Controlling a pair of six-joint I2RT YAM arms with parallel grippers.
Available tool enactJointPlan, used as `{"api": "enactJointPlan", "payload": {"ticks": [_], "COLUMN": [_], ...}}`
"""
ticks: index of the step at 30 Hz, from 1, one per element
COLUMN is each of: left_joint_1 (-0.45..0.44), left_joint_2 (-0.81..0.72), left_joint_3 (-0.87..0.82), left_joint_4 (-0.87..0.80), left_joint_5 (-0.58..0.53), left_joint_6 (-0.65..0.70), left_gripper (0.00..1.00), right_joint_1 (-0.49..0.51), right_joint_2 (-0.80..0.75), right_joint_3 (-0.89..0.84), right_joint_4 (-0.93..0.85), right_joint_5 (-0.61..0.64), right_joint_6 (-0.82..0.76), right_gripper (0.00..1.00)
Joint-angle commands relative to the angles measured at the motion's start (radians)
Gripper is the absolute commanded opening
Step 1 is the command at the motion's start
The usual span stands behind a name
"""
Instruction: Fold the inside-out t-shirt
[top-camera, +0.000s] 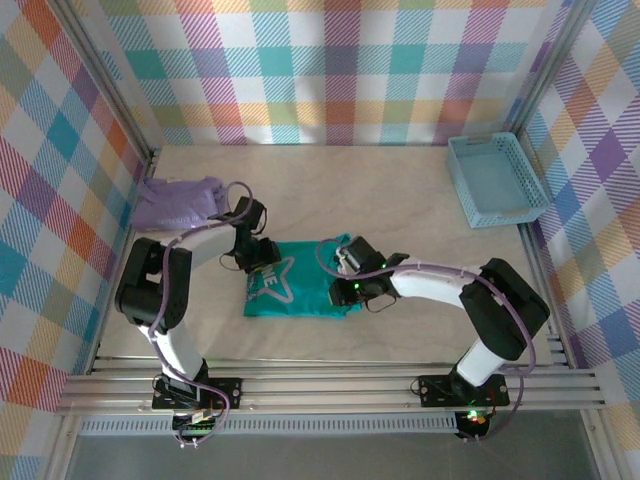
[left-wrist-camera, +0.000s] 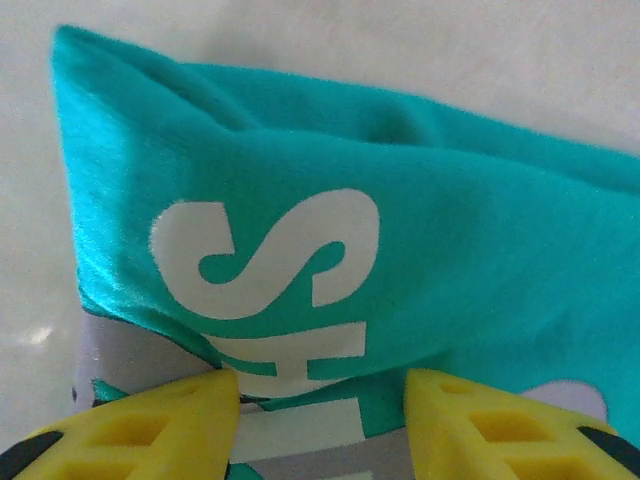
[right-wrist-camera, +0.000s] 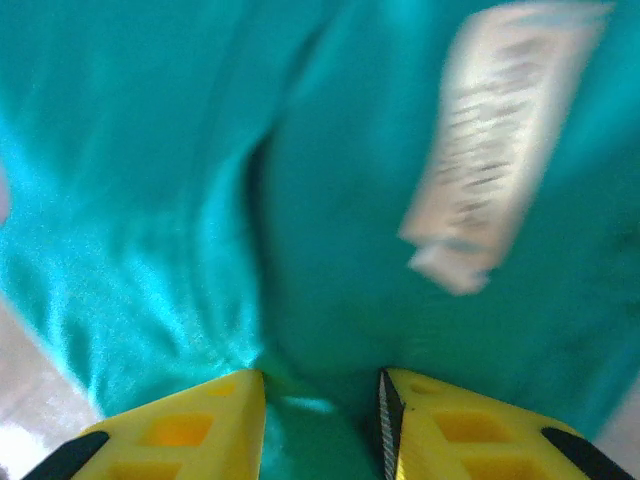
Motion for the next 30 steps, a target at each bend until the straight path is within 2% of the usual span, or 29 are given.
{"api": "enactJointPlan", "payload": {"ticks": [1,3,8,11,13,15,17,22,26,30], "left_joint_1": [-0.043,-0.105,-0.372,-0.499,-0.523,-0.515,-0.469,-0.239,-0.141,-0.097], "left_joint_2": [-0.122,-0.194,-0.338,-0.393,-0.419,-0.445,-0.452,-0.323,-0.152,0.005], "left_joint_3": [-0.124,-0.202,-0.347,-0.349,-0.323,-0.289,-0.261,-0.171,-0.013,0.130], "left_joint_4": [-0.021,-0.007,0.067,0.140,0.176,0.170,0.177,0.295,0.257,0.151], "left_joint_5": [0.036,0.043,0.031,0.052,0.079,0.036,0.005,0.120,0.160,0.227], "left_joint_6": [0.012,-0.024,-0.228,-0.291,-0.271,-0.225,-0.153,0.026,0.222,0.358], "left_gripper": [0.49,0.49,0.51,0.52,0.53,0.55,0.61,0.66,0.73,0.77], "right_joint_1": [-0.076,-0.117,-0.180,-0.192,-0.202,-0.214,-0.231,-0.296,-0.362,-0.363], "right_joint_2": [0.046,0.093,0.215,0.195,0.139,0.057,-0.042,-0.204,-0.215,-0.155], "right_joint_3": [0.081,0.141,0.365,0.443,0.434,0.374,0.273,0.068,-0.016,-0.031], "right_joint_4": [-0.110,-0.123,-0.173,-0.205,-0.228,-0.237,-0.237,-0.229,-0.189,-0.123], "right_joint_5": [0.013,0.035,0.013,0.022,0.033,0.041,0.041,-0.039,-0.134,-0.201], "right_joint_6": [-0.045,-0.082,-0.177,-0.239,-0.258,-0.255,-0.229,-0.134,-0.071,-0.010], "right_gripper": [0.37,0.37,0.38,0.41,0.44,0.48,0.54,0.66,0.73,0.79]}}
